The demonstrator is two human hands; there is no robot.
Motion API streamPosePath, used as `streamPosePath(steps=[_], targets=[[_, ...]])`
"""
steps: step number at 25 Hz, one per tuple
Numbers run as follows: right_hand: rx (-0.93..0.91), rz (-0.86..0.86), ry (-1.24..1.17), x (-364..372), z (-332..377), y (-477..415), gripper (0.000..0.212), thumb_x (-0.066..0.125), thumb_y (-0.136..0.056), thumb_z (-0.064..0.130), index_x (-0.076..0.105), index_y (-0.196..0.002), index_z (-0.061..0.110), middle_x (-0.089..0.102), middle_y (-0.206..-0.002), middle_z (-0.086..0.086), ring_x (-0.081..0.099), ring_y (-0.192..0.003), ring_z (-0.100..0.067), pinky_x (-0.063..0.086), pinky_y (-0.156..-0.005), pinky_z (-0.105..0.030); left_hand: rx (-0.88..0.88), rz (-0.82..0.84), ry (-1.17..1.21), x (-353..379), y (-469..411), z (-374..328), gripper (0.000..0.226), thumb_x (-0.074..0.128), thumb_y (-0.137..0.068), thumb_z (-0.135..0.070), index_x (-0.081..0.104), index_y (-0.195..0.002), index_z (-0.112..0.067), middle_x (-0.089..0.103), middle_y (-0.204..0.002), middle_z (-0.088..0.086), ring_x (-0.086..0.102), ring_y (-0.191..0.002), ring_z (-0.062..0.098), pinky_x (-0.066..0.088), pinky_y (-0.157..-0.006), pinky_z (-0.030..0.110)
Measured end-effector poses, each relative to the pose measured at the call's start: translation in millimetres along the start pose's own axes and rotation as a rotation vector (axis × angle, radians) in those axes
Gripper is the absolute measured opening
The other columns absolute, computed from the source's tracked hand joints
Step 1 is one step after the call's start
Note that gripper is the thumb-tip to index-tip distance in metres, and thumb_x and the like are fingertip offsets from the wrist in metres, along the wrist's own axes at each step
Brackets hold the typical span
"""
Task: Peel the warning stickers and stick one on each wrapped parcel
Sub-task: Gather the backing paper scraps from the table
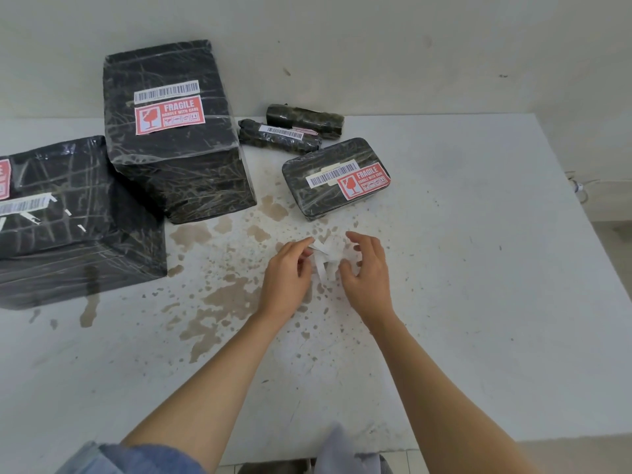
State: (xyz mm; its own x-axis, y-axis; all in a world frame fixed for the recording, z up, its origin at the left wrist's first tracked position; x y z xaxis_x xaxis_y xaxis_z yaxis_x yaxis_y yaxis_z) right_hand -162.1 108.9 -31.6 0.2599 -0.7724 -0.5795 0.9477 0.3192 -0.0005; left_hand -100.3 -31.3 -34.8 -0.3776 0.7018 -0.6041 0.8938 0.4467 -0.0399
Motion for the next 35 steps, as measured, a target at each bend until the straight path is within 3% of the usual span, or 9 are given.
streamPosePath(steps=[4, 9, 12, 16, 22, 25, 27, 30, 35], targets=[[-0.074, 0.187, 0.09, 25, 3, 4, 0.076, 0.066, -0.083, 0.034, 0.026, -0.146, 0.022, 0.022, -0.153, -0.002, 0.017, -0.142, -0.017, 0.021, -0.112, -0.031, -0.071, -0.104, 0.051, -17, 7, 9, 0.032, 0.049, -0.092, 0.002, 0.063, -0.115, -0.014, 0.064, -0.101, -0.003, 0.059, -0.089, 0.007, 0.049, -0.077, 0.018], [-0.171, 0.246, 0.563, 52, 16, -1, 0.065, 0.053, -0.09, 0.047, 0.025, -0.147, 0.034, 0.02, -0.157, -0.005, 0.018, -0.144, -0.023, 0.02, -0.113, -0.041, -0.091, -0.103, -0.063, -27, 14, 26, 0.023, 0.055, -0.092, -0.009, 0.066, -0.112, -0.014, 0.063, -0.103, -0.004, 0.058, -0.092, 0.01, 0.049, -0.08, 0.022], [-0.188, 0.227, 0.657, 56, 20, -4, 0.048, 0.054, -0.092, 0.035, 0.043, -0.139, 0.032, 0.033, -0.151, -0.008, 0.029, -0.138, -0.029, 0.031, -0.106, -0.044, -0.102, -0.075, -0.092, -30, 20, 35, 0.028, 0.056, -0.09, -0.005, 0.064, -0.115, -0.013, 0.059, -0.108, -0.002, 0.057, -0.095, 0.011, 0.049, -0.083, 0.023], [-0.344, 0.065, 0.576, 43, 25, 7, 0.039, 0.08, -0.07, 0.006, 0.071, -0.107, 0.016, 0.066, -0.113, -0.015, 0.062, -0.1, -0.036, 0.056, -0.072, -0.04, -0.088, -0.045, -0.14, -23, 23, 36, 0.029, 0.058, -0.09, -0.009, 0.063, -0.118, -0.014, 0.052, -0.111, -0.002, 0.051, -0.103, 0.013, 0.043, -0.082, 0.019], [-0.413, -0.002, 0.459, 17, 14, 17, 0.028, 0.076, -0.063, -0.013, 0.075, -0.086, 0.003, 0.068, -0.081, -0.009, 0.063, -0.074, -0.027, 0.053, -0.052, -0.025, -0.091, -0.027, -0.102, -10, 22, 25, 0.03, 0.061, -0.091, -0.019, 0.062, -0.12, -0.015, 0.05, -0.114, -0.005, 0.038, -0.105, 0.004, 0.033, -0.082, 0.01], [-0.173, -0.075, 0.253, -4, -3, 10, 0.021, 0.065, -0.076, -0.012, 0.074, -0.092, 0.0, 0.07, -0.086, -0.012, 0.065, -0.08, -0.026, 0.052, -0.069, -0.025, -0.046, 0.002, -0.084, -3, 19, 16, 0.031, 0.063, -0.089, -0.021, 0.062, -0.12, -0.014, 0.05, -0.112, -0.009, 0.036, -0.103, -0.001, 0.028, -0.082, -0.003], [0.086, -0.104, 0.042, -21, -23, 6, 0.021, 0.061, -0.083, -0.007, 0.074, -0.095, 0.002, 0.071, -0.094, -0.01, 0.064, -0.083, -0.018, 0.051, -0.079, -0.016, -0.021, 0.041, -0.054, 5, 19, 8, 0.031, 0.064, -0.088, -0.023, 0.064, -0.118, -0.014, 0.051, -0.111, -0.01, 0.039, -0.104, 0.0, 0.027, -0.083, -0.005], [0.361, -0.143, -0.173, -43, -50, 7, 0.017, 0.062, -0.086, 0.001, 0.075, -0.096, 0.007, 0.071, -0.099, -0.004, 0.06, -0.083, -0.006, 0.044, -0.072, 0.0, 0.037, 0.171, -0.025, 22, 25, -8, 0.035, 0.068, -0.084, -0.025, 0.064, -0.118, -0.017, 0.052, -0.111, -0.011, 0.043, -0.109, 0.003, 0.028, -0.087, -0.003], [0.501, -0.216, -0.367, -65, -74, 9, 0.016, 0.068, -0.082, 0.004, 0.076, -0.093, 0.012, 0.073, -0.096, 0.001, 0.063, -0.087, -0.004, 0.045, -0.077, -0.01, 0.219, 0.366, -0.138, 49, 38, -25, 0.032, 0.076, -0.077, -0.027, 0.069, -0.106, -0.017, 0.051, -0.109, -0.008, 0.041, -0.103, 0.006, 0.029, -0.087, 0.003]])
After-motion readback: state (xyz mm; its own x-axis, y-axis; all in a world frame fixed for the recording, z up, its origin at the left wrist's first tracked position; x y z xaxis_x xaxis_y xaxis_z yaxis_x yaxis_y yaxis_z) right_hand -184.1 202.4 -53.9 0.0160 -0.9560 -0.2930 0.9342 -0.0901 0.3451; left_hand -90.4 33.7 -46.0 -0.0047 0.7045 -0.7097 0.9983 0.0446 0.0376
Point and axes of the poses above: each hand's wrist, its own y-axis away from the middle knuckle, its own x-axis out of the palm, z = x × y, the point moved 9 cm from there along -y, towards the middle knuckle
